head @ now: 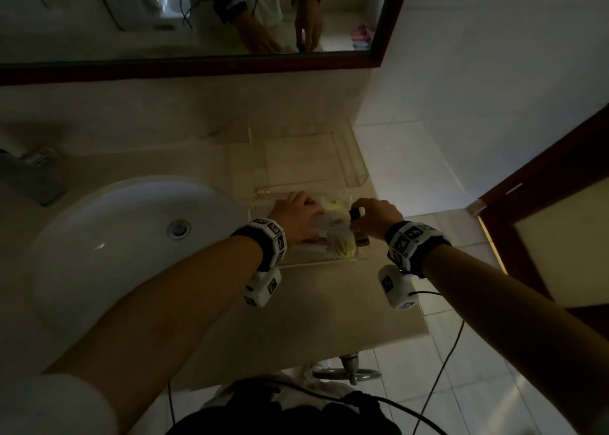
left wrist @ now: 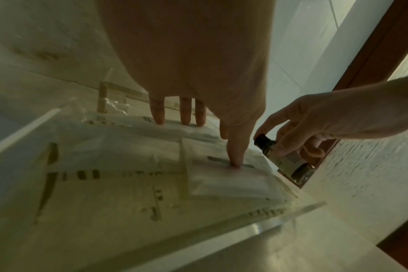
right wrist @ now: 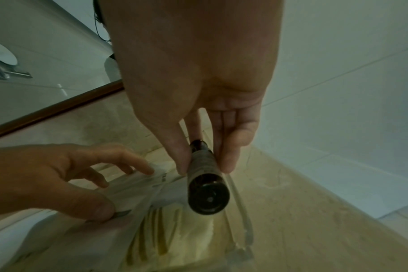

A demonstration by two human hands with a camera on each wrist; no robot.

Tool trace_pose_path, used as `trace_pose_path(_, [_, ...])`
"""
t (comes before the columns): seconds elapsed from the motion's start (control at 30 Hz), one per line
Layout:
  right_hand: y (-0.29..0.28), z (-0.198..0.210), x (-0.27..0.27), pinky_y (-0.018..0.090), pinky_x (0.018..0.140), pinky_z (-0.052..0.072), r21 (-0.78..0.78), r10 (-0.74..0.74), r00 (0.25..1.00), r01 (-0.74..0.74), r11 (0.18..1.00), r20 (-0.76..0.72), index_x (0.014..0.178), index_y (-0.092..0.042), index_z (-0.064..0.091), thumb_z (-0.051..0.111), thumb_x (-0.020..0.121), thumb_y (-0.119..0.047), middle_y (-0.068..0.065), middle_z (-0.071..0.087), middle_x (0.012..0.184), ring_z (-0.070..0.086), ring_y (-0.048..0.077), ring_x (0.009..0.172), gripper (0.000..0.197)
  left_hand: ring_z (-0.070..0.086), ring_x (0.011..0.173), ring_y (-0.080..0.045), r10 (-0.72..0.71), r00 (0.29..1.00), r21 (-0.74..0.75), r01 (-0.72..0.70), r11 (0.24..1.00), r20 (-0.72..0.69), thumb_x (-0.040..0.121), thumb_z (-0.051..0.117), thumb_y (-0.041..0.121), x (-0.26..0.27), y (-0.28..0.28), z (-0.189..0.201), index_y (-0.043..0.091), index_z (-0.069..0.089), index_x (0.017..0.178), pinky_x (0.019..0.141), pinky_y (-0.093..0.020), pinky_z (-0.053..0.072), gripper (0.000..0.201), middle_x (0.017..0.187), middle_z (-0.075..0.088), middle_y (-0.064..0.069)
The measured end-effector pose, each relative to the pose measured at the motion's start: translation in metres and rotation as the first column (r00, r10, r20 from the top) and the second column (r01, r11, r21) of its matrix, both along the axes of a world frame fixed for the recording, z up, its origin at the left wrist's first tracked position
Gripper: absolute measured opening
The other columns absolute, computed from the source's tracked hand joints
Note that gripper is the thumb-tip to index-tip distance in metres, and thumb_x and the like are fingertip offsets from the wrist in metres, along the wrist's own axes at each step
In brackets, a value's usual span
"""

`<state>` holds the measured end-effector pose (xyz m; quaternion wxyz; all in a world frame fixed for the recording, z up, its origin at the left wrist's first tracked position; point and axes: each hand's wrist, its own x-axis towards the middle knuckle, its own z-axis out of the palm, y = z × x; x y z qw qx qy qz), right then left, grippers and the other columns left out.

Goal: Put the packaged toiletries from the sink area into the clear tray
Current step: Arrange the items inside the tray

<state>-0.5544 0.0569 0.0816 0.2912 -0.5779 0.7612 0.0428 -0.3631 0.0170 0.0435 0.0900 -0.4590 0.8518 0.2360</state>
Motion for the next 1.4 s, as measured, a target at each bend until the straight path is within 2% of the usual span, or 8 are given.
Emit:
trace_pose_path(0.2, [0.002, -0.002, 0.000, 0.034, 0.081, 0.049, 0.015, 0.057, 0.997, -0.056, 0.998, -0.058, 0.114, -0.025, 0.061, 0.063, 0.084, -0.028, 0.006, 0.065, 0.109, 0.060, 0.027, 0.096, 0.030, 0.023, 0.135, -0.025, 0.006, 1.000, -0.006, -0.006, 1.000, 0.018, 0.082, 0.059, 0.050, -0.002, 0.000, -0.001, 0.033, 0.042, 0.136, 0.107, -0.046, 0.028, 0.059, 0.142, 0.028, -0.002])
trace_pose_path(0.4, [0.004, 0.000, -0.003, 0.031, 0.080, 0.047, 0.029, 0.100, 0.992, -0.098, 0.995, -0.080, 0.116, -0.026, 0.066, 0.060, 0.088, -0.029, 0.005, 0.065, 0.113, 0.061, 0.027, 0.101, 0.029, 0.024, 0.133, -0.025, 0.021, 1.000, 0.002, -0.021, 1.000, -0.004, 0.080, 0.061, 0.053, -0.002, 0.001, -0.002, 0.037, 0.044, 0.133, 0.108, -0.046, 0.029, 0.058, 0.141, 0.029, -0.002])
trace_pose_path(0.5, [0.004, 0.000, -0.003, 0.036, 0.089, 0.049, 0.046, 0.116, 0.989, -0.113, 0.993, -0.086, 0.116, -0.024, 0.066, 0.060, 0.089, -0.030, 0.007, 0.065, 0.114, 0.061, 0.028, 0.103, 0.029, 0.025, 0.132, -0.025, 0.014, 1.000, 0.001, -0.014, 1.000, -0.010, 0.077, 0.062, 0.057, -0.003, 0.002, -0.004, 0.042, 0.045, 0.131, 0.108, -0.048, 0.028, 0.059, 0.140, 0.029, -0.001])
trace_pose_path(0.63, [0.005, -0.001, -0.003, 0.048, 0.100, 0.044, 0.077, 0.168, 0.980, -0.160, 0.984, -0.103, 0.121, -0.024, 0.063, 0.057, 0.090, -0.032, 0.008, 0.063, 0.117, 0.058, 0.030, 0.107, 0.032, 0.023, 0.133, -0.025, -0.009, 1.000, -0.002, 0.009, 1.000, 0.010, 0.074, 0.062, 0.063, -0.001, 0.002, -0.008, 0.045, 0.042, 0.131, 0.107, -0.050, 0.028, 0.063, 0.140, 0.027, -0.001])
trace_pose_path(0.8, [0.005, -0.004, -0.007, 0.041, 0.098, 0.046, 0.148, 0.247, 0.962, -0.229, 0.962, -0.113, 0.140, -0.031, 0.044, 0.054, 0.092, -0.037, 0.008, 0.055, 0.131, 0.053, 0.030, 0.119, 0.049, 0.022, 0.135, -0.027, -0.012, 1.000, -0.015, 0.012, 1.000, 0.025, 0.076, 0.061, 0.061, -0.002, 0.001, -0.010, 0.044, 0.041, 0.132, 0.108, -0.050, 0.027, 0.062, 0.141, 0.026, -0.002])
trace_pose_path(0.97, [0.005, -0.008, -0.004, 0.042, 0.098, 0.047, 0.165, 0.303, 0.943, -0.280, 0.946, -0.137, 0.145, -0.032, 0.036, 0.048, 0.095, -0.040, 0.009, 0.055, 0.133, 0.053, 0.031, 0.120, 0.052, 0.019, 0.136, -0.027, -0.005, 1.000, -0.007, 0.005, 1.000, 0.029, 0.076, 0.060, 0.062, -0.003, 0.001, -0.010, 0.044, 0.041, 0.133, 0.108, -0.050, 0.025, 0.063, 0.143, 0.025, -0.003])
trace_pose_path(1.13, [0.001, -0.013, 0.000, 0.041, 0.097, 0.048, 0.159, 0.319, 0.936, -0.296, 0.942, -0.150, 0.144, -0.031, 0.037, 0.045, 0.096, -0.039, 0.008, 0.056, 0.132, 0.054, 0.030, 0.119, 0.049, 0.019, 0.136, -0.027, 0.003, 1.000, -0.003, -0.003, 1.000, 0.022, 0.076, 0.059, 0.064, -0.002, 0.001, -0.011, 0.043, 0.041, 0.134, 0.108, -0.049, 0.027, 0.064, 0.144, 0.024, -0.002])
trace_pose_path(1.4, [-0.004, -0.009, -0.006, 0.041, 0.092, 0.049, 0.010, 0.146, 0.983, -0.146, 0.989, -0.114, 0.137, -0.030, 0.043, 0.055, 0.091, -0.035, 0.007, 0.060, 0.125, 0.059, 0.028, 0.109, 0.047, 0.023, 0.135, -0.025, 0.040, 0.999, 0.021, -0.040, 0.999, -0.010, 0.076, 0.059, 0.066, 0.003, 0.000, -0.002, 0.041, 0.042, 0.135, 0.110, -0.048, 0.026, 0.066, 0.144, 0.027, -0.001])
